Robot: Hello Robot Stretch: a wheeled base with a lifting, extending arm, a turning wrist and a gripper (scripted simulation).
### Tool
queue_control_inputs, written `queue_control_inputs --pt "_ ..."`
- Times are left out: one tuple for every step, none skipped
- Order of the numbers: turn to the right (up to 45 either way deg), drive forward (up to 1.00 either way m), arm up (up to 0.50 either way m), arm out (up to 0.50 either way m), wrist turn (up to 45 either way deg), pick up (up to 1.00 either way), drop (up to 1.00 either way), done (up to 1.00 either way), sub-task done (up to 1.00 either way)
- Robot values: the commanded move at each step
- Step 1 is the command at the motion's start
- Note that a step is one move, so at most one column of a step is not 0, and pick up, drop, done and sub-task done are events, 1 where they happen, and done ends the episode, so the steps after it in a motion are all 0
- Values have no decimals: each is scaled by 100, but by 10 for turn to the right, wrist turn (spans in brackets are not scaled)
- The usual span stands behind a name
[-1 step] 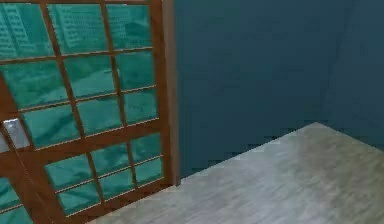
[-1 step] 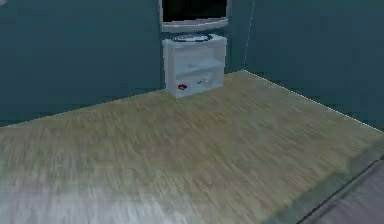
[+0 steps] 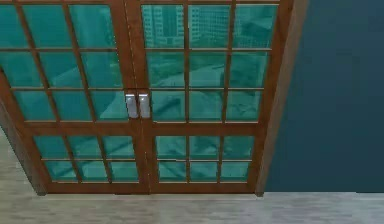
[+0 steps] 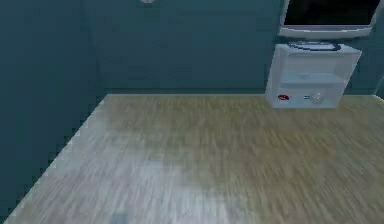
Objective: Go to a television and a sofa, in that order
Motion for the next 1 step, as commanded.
queue_control_inputs --pt "0 20 0 0 0 0 0 0 0"
